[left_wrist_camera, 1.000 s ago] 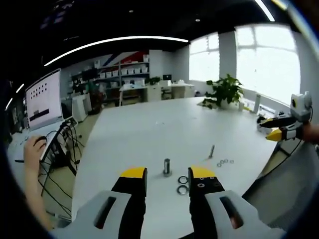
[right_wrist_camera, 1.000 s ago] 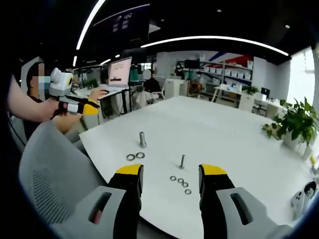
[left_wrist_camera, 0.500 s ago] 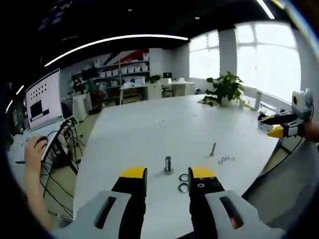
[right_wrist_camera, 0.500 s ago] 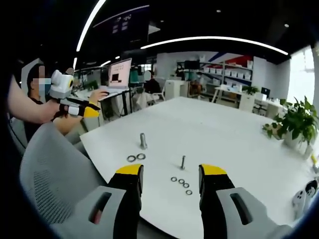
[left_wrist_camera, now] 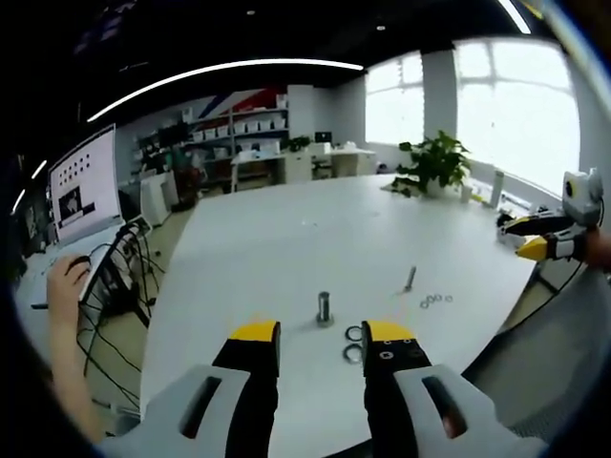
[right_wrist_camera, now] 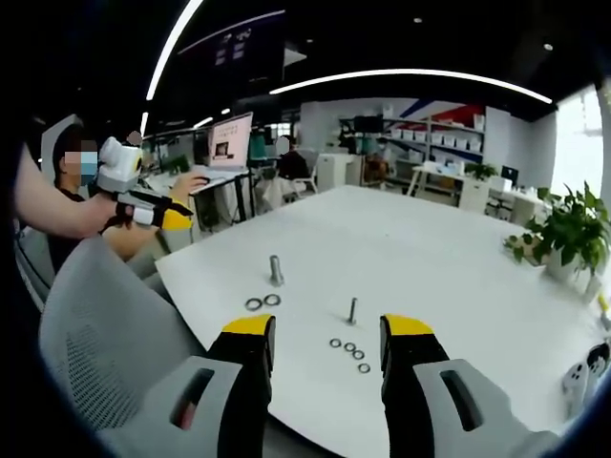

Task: Place the washer onto the threaded stud by aligning its center hole with the stud, sliding it down to the base, and recovering from edge contact or off-axis alignment until the washer reaches the visible bottom stop.

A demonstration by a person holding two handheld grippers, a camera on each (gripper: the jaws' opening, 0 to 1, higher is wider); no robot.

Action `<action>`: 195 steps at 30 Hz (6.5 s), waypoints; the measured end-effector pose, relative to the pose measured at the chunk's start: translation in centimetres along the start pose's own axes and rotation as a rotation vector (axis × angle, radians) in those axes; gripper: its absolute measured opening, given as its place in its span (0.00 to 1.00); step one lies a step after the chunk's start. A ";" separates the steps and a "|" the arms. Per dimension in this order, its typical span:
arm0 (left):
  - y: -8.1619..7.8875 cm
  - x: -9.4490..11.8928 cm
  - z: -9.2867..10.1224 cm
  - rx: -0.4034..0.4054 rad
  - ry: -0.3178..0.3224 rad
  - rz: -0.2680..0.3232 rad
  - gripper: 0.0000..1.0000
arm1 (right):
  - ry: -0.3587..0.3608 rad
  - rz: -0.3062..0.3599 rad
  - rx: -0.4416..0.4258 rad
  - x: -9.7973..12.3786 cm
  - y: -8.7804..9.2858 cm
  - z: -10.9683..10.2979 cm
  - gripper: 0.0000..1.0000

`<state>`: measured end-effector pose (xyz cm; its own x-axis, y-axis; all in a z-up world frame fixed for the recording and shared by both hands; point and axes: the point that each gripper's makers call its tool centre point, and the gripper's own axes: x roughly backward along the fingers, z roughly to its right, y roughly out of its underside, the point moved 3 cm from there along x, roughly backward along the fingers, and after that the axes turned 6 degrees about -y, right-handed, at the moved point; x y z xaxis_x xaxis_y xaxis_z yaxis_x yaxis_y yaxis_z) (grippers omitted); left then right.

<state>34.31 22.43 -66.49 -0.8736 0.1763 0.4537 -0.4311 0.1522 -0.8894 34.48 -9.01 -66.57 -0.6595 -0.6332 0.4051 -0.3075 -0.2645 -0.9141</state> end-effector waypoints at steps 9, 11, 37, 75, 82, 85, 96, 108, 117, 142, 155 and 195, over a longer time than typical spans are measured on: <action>0.7 -0.5 -0.3 0.016 0.000 -0.037 0.33 | 0.010 0.004 -0.005 0.1 0.0 0.1 0.46; 0.8 -0.4 -0.2 0.022 0.003 -0.042 0.33 | 0.014 0.005 -0.005 0.1 -0.1 0.3 0.46; 3.4 -3.1 1.4 0.050 0.098 -0.267 0.42 | 0.028 0.011 -0.044 0.3 0.1 0.8 0.46; 8.7 -13.5 6.7 -0.222 0.267 -0.628 0.38 | 0.017 0.007 -0.073 0.3 0.4 0.8 0.45; 9.9 -14.5 6.5 -0.306 0.271 -0.687 0.36 | 0.022 0.026 -0.085 0.4 0.1 0.9 0.45; 10.4 -14.6 6.4 -0.330 0.273 -0.717 0.35 | 0.016 0.014 -0.081 0.3 0.3 0.8 0.45; 11.1 -15.1 6.4 -0.430 0.307 -0.745 0.30 | 0.028 0.025 -0.098 0.4 0.3 1.0 0.45; 10.9 -15.6 6.6 -0.500 0.345 -0.783 0.31 | 0.030 0.018 -0.100 0.4 0.4 1.1 0.45; 10.7 -15.8 6.4 -0.545 0.369 -0.778 0.21 | 0.039 0.014 -0.100 0.4 0.5 1.2 0.45; 10.8 -16.0 6.5 -0.601 0.387 -0.826 0.20 | 0.045 -0.004 -0.085 0.4 0.7 1.2 0.43; 10.9 -15.4 5.6 -0.610 0.369 -0.805 0.20 | 0.049 0.001 -0.082 0.4 0.7 1.4 0.43; 3.2 -15.8 3.4 -0.657 0.335 -0.535 0.19 | 0.044 -0.020 -0.077 0.3 0.9 1.4 0.41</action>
<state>45.93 16.80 -76.73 -0.4383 0.1801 0.8806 -0.4552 0.8004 -0.3902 34.94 -10.47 -67.31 -0.6818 -0.5955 0.4249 -0.3715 -0.2185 -0.9024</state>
